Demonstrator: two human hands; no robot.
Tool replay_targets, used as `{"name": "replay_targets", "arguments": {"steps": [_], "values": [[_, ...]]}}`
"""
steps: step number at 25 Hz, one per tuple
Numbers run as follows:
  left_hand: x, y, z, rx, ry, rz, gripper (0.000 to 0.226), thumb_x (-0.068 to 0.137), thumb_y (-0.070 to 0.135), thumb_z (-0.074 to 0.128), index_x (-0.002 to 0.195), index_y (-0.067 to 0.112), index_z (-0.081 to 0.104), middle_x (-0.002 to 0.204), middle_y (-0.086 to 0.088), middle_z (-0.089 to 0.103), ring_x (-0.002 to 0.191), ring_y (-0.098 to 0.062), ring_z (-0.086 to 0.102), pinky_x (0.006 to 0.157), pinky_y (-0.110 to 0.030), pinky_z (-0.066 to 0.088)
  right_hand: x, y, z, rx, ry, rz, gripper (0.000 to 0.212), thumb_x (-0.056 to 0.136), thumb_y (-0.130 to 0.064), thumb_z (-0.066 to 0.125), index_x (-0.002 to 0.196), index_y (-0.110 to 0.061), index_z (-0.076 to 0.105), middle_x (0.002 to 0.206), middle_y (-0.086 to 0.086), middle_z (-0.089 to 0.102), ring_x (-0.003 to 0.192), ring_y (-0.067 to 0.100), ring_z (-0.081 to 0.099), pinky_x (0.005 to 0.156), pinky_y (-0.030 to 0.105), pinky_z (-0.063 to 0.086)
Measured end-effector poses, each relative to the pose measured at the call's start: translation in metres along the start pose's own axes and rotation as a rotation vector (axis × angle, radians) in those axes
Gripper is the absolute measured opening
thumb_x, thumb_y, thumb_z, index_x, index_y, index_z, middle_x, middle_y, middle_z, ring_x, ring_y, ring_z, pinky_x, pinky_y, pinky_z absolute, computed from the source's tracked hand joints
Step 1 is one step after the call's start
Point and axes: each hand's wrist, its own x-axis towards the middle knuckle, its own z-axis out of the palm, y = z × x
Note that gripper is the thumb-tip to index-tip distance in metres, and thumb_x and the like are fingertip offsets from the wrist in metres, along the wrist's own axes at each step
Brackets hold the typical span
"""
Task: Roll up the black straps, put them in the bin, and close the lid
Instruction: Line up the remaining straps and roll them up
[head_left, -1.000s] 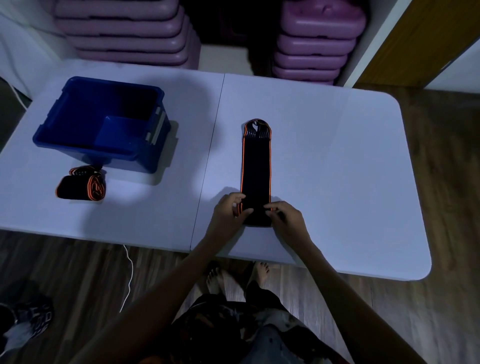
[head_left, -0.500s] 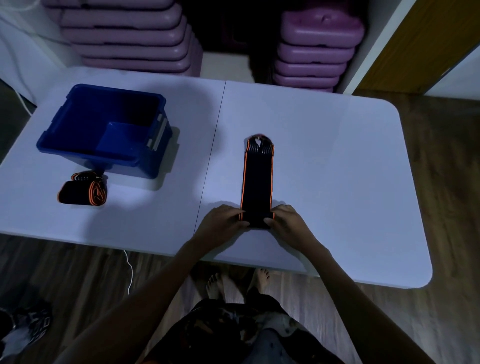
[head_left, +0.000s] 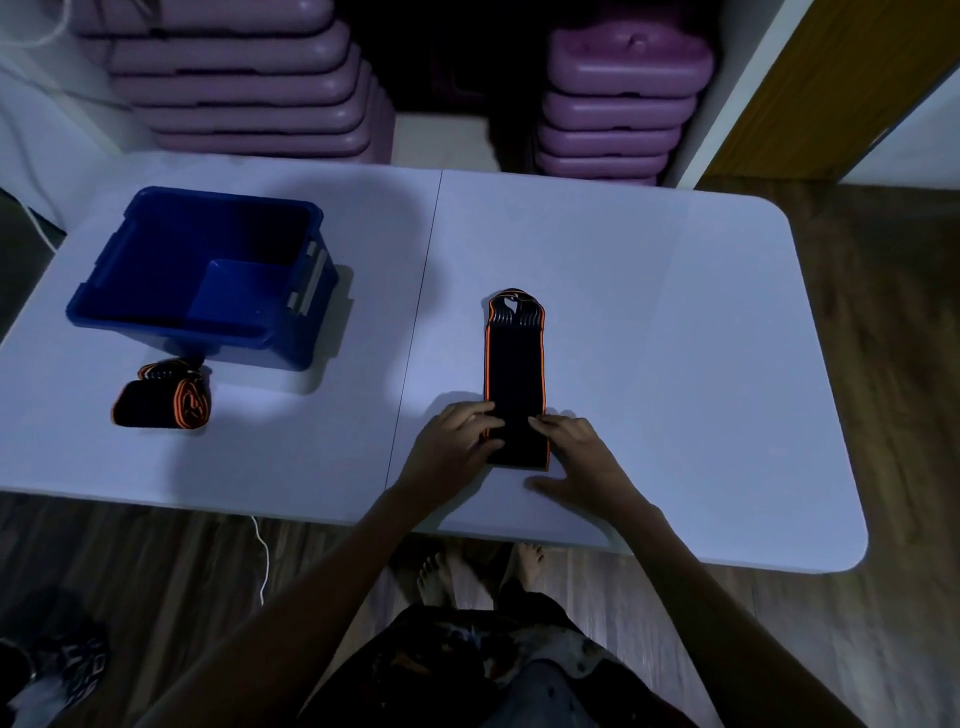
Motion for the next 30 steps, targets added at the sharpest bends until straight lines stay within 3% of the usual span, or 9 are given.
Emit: {"name": "replay_targets", "arguments": {"steps": [2, 5, 9, 13, 17, 20, 22, 26, 30], "values": [[-0.003, -0.004, -0.002, 0.084, -0.159, 0.093, 0.061, 0.077, 0.054, 0.062, 0.121, 0.011, 0.059, 0.131, -0.007, 0.059, 0.120, -0.022, 0.054, 0.098, -0.036, 0.043, 0.001, 0.006, 0.001, 0.002, 0.056, -0.032, 0.058, 0.080, -0.034, 0.069, 0.132, -0.017, 0.054, 0.130, 0.007, 0.058, 0.116, 0.029, 0.052, 0.099, 0.032, 0.042], [0.004, -0.013, -0.007, -0.017, -0.143, 0.106, 0.055, 0.079, 0.046, 0.064, 0.118, 0.008, 0.061, 0.118, -0.011, 0.067, 0.108, -0.026, 0.061, 0.092, -0.036, 0.049, 0.006, -0.001, -0.007, 0.228, 0.056, 0.029, 0.039, 0.087, -0.029, 0.061, 0.122, -0.012, 0.063, 0.117, 0.006, 0.059, 0.108, 0.021, 0.049, 0.092, 0.015, 0.037], [0.024, -0.001, -0.008, -0.453, -0.109, -0.330, 0.033, 0.081, 0.027, 0.071, 0.110, 0.011, 0.065, 0.101, -0.008, 0.071, 0.095, -0.022, 0.065, 0.082, -0.027, 0.050, 0.018, -0.007, -0.017, 0.520, -0.003, 0.266, 0.027, 0.095, -0.027, 0.054, 0.111, -0.008, 0.063, 0.103, 0.011, 0.062, 0.099, 0.023, 0.059, 0.089, 0.032, 0.047], [0.043, -0.001, -0.003, -0.517, 0.035, -0.523, 0.031, 0.076, 0.024, 0.077, 0.099, 0.010, 0.060, 0.084, -0.008, 0.062, 0.076, -0.018, 0.060, 0.067, -0.027, 0.050, 0.036, -0.009, -0.019, 0.469, 0.107, 0.365, 0.025, 0.090, -0.032, 0.059, 0.111, -0.026, 0.048, 0.078, 0.002, 0.065, 0.074, 0.020, 0.064, 0.071, 0.040, 0.051], [0.042, -0.001, 0.005, -0.332, 0.120, -0.266, 0.020, 0.083, 0.027, 0.066, 0.094, 0.011, 0.062, 0.096, -0.007, 0.060, 0.088, -0.014, 0.054, 0.074, -0.027, 0.046, 0.034, -0.006, -0.021, 0.316, 0.141, 0.246, 0.028, 0.089, -0.033, 0.061, 0.117, -0.029, 0.056, 0.101, -0.007, 0.054, 0.082, 0.009, 0.056, 0.075, 0.031, 0.046], [0.021, -0.012, 0.006, -0.062, 0.053, 0.004, 0.048, 0.081, 0.049, 0.059, 0.109, 0.011, 0.066, 0.111, -0.007, 0.067, 0.103, -0.020, 0.061, 0.086, -0.032, 0.050, 0.026, 0.003, -0.027, 0.097, -0.083, 0.142, 0.065, 0.076, -0.041, 0.074, 0.134, -0.033, 0.045, 0.123, -0.011, 0.048, 0.103, 0.010, 0.053, 0.080, 0.030, 0.046], [0.013, -0.025, 0.007, 0.056, 0.037, 0.146, 0.062, 0.072, 0.053, 0.067, 0.116, 0.009, 0.063, 0.116, -0.010, 0.068, 0.106, -0.022, 0.063, 0.087, -0.033, 0.050, 0.024, 0.008, -0.027, 0.031, -0.092, 0.088, 0.065, 0.075, -0.035, 0.074, 0.134, -0.032, 0.046, 0.130, -0.008, 0.049, 0.108, 0.013, 0.052, 0.081, 0.031, 0.049], [0.012, -0.024, 0.000, -0.143, 0.015, 0.009, 0.051, 0.080, 0.047, 0.062, 0.114, 0.010, 0.065, 0.110, -0.011, 0.071, 0.101, -0.022, 0.063, 0.090, -0.025, 0.045, 0.024, 0.005, -0.025, 0.287, -0.036, 0.052, 0.047, 0.082, -0.035, 0.067, 0.126, -0.023, 0.058, 0.125, -0.003, 0.055, 0.112, 0.013, 0.053, 0.093, 0.022, 0.044], [0.013, -0.006, -0.006, -0.391, -0.096, -0.279, 0.046, 0.085, 0.047, 0.045, 0.089, 0.006, 0.064, 0.087, -0.013, 0.066, 0.080, -0.018, 0.056, 0.073, -0.034, 0.044, 0.026, -0.004, -0.030, 0.555, -0.087, 0.207, 0.017, 0.089, -0.022, 0.064, 0.105, -0.017, 0.065, 0.099, 0.010, 0.062, 0.092, 0.025, 0.061, 0.082, 0.033, 0.048]]}}
